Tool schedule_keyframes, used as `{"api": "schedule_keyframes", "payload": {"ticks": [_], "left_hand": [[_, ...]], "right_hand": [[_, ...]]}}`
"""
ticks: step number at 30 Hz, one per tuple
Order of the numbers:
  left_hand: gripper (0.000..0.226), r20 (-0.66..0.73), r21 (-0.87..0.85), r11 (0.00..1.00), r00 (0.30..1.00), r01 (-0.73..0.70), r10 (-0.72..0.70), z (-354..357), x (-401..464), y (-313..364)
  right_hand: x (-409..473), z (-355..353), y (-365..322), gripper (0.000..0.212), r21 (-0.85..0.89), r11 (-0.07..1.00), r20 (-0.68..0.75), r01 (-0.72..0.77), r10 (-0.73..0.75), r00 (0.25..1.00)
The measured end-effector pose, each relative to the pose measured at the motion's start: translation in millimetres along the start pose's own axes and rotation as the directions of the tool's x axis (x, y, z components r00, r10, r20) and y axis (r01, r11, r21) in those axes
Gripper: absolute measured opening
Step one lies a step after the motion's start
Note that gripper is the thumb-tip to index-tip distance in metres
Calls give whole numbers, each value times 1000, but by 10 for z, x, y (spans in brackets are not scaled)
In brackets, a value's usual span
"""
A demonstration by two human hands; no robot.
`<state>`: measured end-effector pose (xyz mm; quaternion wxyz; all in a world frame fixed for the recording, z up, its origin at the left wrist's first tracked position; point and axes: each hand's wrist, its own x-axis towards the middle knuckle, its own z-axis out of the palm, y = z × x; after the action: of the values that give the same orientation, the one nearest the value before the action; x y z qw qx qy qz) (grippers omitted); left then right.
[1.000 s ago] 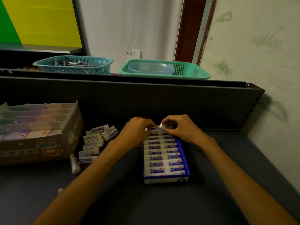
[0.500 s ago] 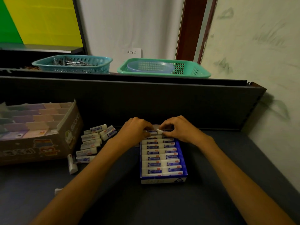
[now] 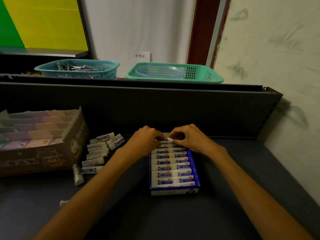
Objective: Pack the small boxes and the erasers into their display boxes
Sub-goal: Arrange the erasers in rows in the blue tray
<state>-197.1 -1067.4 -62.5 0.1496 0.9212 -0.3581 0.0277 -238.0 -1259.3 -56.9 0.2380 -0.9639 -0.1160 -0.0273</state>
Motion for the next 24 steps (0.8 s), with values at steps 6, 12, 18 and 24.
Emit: {"api": "schedule_keyframes", "payload": {"ticks": [6, 12, 18, 24], "left_hand": [[37, -62, 14, 1000, 998, 12, -11, -140, -145, -21], [50, -90, 155, 984, 993, 89, -76, -426, -470, -237], [50, -5, 137, 971, 980, 198, -199, -590, -894, -644], [47, 49, 87, 972, 974, 217, -222, -616, -1261, -892]], "right_hand": [[-39, -3, -130, 30, -91, 996, -35, 3, -6, 999], [-2, 38, -464, 38, -148, 989, -48, 25, -33, 998], [126, 247, -806, 46, -201, 978, -15, 60, -64, 998], [198, 445, -1023, 60, -442, 897, 59, 12, 16, 998]]}}
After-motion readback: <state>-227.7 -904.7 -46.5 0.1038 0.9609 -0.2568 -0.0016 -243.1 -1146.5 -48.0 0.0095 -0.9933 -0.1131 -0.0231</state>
